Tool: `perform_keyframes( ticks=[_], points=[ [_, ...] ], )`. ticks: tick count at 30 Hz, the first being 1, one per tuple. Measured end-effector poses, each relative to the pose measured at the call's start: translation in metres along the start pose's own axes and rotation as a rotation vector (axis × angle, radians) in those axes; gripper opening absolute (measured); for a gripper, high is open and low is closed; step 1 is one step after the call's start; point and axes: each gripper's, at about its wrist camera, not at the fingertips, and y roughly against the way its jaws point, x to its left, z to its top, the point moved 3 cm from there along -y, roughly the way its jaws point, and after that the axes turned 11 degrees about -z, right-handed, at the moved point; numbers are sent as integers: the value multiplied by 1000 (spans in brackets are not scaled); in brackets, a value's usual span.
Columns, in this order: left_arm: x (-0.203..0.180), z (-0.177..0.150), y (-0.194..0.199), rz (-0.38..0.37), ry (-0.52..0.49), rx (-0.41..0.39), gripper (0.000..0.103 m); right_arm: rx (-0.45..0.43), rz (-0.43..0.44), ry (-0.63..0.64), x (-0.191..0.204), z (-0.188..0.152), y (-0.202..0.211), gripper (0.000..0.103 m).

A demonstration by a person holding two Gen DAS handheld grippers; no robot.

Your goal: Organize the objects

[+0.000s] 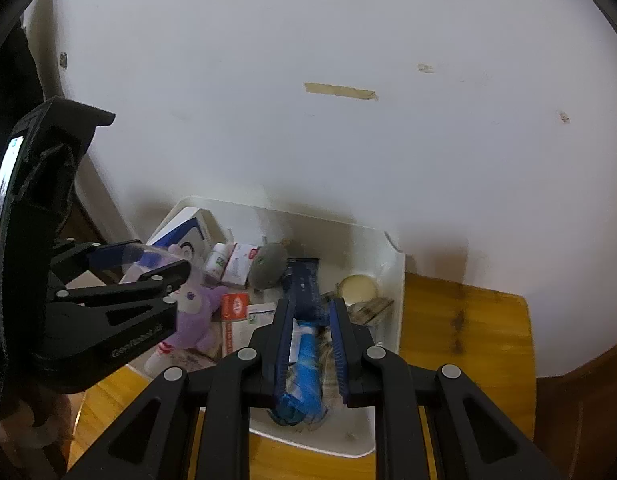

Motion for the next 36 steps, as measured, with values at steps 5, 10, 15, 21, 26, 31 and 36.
perform_keyframes(
  ticks=[5,10,15,21,26,31,36],
  points=[
    [-2,0,17,37,-17,-65,71,-21,-2,-13,-1,-4,7,54],
    [2,-3,31,38,22,-79,74,-20,9,-26,-3,-6,13,55],
    [6,-8,44,12,73,-74,74,-21,5,-40,-8,-11,25,55],
    [-1,-17,64,28,64,-77,74,-26,0,-52,-15,-19,45,55],
    [-9,-25,86,55,39,-98,74,-33,-1,-70,-22,-27,68,55],
    [-17,-34,106,47,19,-102,74,-46,-8,-86,-28,-35,92,55],
    [-34,-49,130,60,-43,-124,74,-55,-6,-106,-35,-46,114,55]
  ],
)
